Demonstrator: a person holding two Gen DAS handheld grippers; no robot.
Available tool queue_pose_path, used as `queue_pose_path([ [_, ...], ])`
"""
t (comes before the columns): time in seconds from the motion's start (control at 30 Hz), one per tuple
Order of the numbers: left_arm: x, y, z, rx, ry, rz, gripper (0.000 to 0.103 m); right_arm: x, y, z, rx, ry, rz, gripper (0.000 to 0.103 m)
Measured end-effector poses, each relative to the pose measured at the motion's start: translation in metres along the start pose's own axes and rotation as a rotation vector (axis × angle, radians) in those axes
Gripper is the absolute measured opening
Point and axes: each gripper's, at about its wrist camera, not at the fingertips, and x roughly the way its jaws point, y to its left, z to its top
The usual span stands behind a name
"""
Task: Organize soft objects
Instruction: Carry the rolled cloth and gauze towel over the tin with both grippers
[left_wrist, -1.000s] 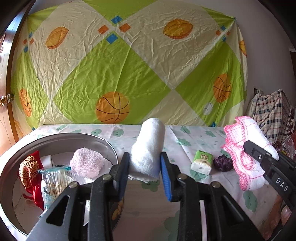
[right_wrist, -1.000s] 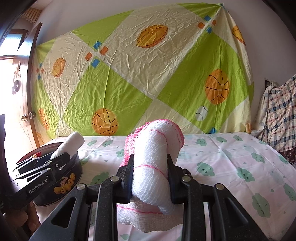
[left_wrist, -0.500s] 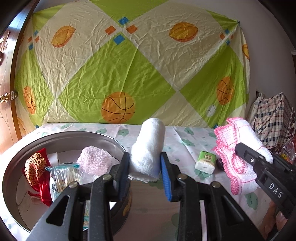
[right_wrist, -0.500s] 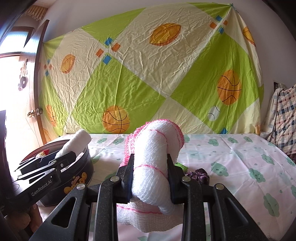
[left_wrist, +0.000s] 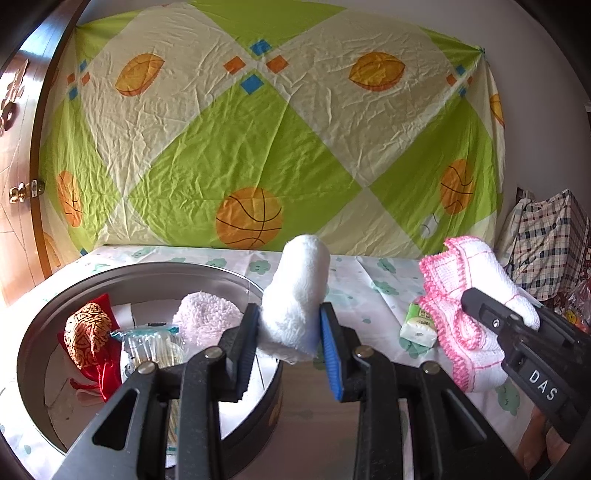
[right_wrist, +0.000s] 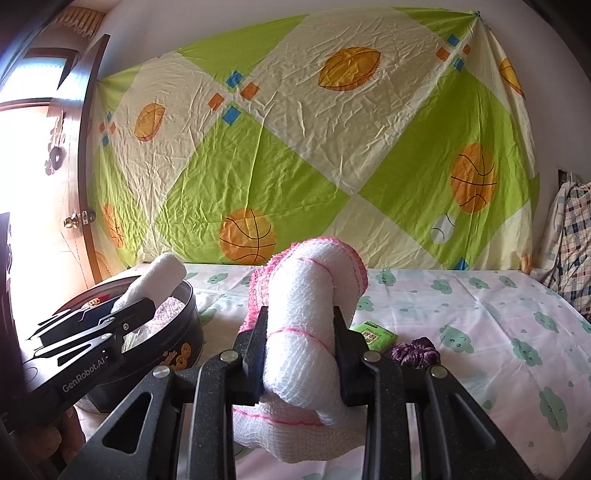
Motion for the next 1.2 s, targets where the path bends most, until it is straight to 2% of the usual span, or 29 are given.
queue_pose_path([
  [1.2,-0.017,0.040,-0.002,-0.058,-0.024,0.023,0.031,0.012,0.049,0.001,-0.061,0.008,0.079,0.032],
])
